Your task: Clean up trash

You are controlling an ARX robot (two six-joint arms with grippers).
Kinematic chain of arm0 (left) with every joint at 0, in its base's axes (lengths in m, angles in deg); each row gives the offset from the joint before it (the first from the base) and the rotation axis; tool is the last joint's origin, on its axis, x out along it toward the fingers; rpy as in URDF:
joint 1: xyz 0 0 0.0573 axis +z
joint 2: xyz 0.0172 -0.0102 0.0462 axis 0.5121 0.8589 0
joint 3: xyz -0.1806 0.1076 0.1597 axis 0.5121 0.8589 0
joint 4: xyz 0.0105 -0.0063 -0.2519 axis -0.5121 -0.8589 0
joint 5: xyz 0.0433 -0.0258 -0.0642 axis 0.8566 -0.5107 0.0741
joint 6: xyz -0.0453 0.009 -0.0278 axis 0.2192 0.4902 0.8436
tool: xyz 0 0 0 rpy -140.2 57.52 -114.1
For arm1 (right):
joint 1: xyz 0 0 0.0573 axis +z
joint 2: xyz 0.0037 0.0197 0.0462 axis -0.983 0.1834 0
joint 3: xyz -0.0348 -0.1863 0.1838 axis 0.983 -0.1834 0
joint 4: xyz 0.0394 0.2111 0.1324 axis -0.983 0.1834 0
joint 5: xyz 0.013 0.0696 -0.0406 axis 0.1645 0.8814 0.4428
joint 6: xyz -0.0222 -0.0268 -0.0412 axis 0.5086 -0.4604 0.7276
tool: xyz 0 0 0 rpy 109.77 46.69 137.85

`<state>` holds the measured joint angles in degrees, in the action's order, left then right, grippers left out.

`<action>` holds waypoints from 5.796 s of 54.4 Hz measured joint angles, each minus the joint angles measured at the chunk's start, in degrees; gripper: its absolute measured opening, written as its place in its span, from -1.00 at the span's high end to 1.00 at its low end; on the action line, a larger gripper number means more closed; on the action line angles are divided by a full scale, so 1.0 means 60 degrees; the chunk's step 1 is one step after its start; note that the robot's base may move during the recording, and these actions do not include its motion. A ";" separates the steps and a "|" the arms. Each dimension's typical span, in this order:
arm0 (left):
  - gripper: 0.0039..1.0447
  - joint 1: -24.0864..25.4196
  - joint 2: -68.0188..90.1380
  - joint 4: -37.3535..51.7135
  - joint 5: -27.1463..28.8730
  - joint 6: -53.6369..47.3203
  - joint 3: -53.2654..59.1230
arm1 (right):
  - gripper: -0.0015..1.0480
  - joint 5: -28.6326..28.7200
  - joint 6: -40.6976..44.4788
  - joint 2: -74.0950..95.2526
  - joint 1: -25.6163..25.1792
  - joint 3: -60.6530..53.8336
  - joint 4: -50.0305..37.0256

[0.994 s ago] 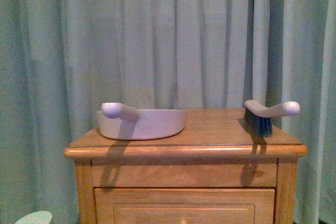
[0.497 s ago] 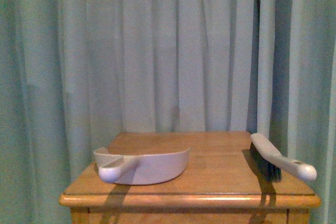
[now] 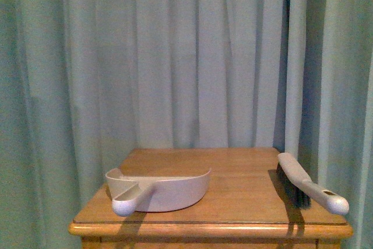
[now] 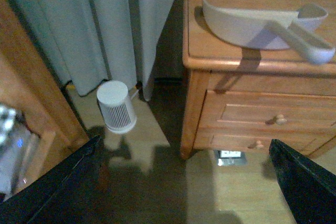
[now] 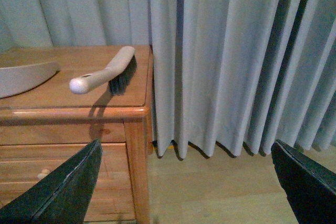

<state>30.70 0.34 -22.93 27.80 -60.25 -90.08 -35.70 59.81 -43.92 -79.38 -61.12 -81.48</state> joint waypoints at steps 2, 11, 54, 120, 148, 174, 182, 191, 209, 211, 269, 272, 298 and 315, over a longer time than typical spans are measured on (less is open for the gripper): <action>-0.86 -0.0299 0.0790 -0.0233 0.0226 -0.0313 -0.0892 | -0.86 0.0000 0.0000 0.0000 0.0000 0.0000 0.0000; -0.86 -0.2980 0.5002 -0.2142 0.2033 -0.1541 -0.6054 | -0.86 0.0000 0.0000 0.0000 0.0000 0.0000 0.0000; -0.86 -0.4120 1.1136 -0.2229 0.3031 0.0466 -0.9413 | -0.86 0.0000 0.0000 0.0000 0.0000 0.0000 0.0000; 0.31 -0.3858 1.2491 -0.2248 0.3548 0.0670 -0.9901 | -0.86 0.0000 0.0000 0.0000 0.0000 0.0000 0.0000; 0.46 -0.4098 0.9522 0.2135 0.3610 -0.0703 -0.7552 | -0.86 0.0000 0.0000 0.0000 0.0000 0.0000 0.0000; 0.47 -0.1982 0.1588 0.4269 0.0838 -0.0896 -0.2361 | -0.86 0.0000 0.0000 0.0000 0.0000 0.0000 0.0000; 0.47 -0.0721 -0.0069 0.3625 -0.0441 -0.0331 -0.1574 | -0.86 0.0000 0.0000 0.0000 0.0000 0.0000 0.0000; 0.47 0.0823 -0.1311 0.3468 -0.2033 0.0477 -0.0980 | -0.86 0.0000 0.0000 0.0000 0.0000 0.0000 0.0000; 0.47 0.2419 -0.2626 0.3340 -0.3719 0.1647 -0.0441 | -0.86 0.0000 0.0000 0.0000 0.0000 0.0000 0.0000; 0.47 0.2422 -0.2626 0.3340 -0.3734 0.1672 -0.0426 | -0.86 -0.0211 0.0084 0.0062 0.0091 0.0007 0.0069; 0.47 0.2430 -0.2634 0.3337 -0.3759 0.1767 -0.0419 | -0.86 -0.0878 -0.4051 1.5609 0.2550 1.1559 0.3104; 0.47 0.2430 -0.2634 0.3337 -0.3759 0.1767 -0.0419 | -0.86 -0.0903 -0.4215 1.5824 0.2605 1.1774 0.3155; 0.47 0.2430 -0.2634 0.3337 -0.3759 0.1767 -0.0419 | -0.86 -0.1151 -0.4827 1.7019 0.2728 1.2917 0.4302; 0.47 0.2430 -0.2634 0.3337 -0.3759 0.1767 -0.0419 | -0.86 -0.1151 -0.5013 1.7715 0.2718 1.3693 0.4605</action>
<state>45.28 -15.47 -2.91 5.24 -49.65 -92.59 -42.61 29.73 62.37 -63.07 21.04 -53.85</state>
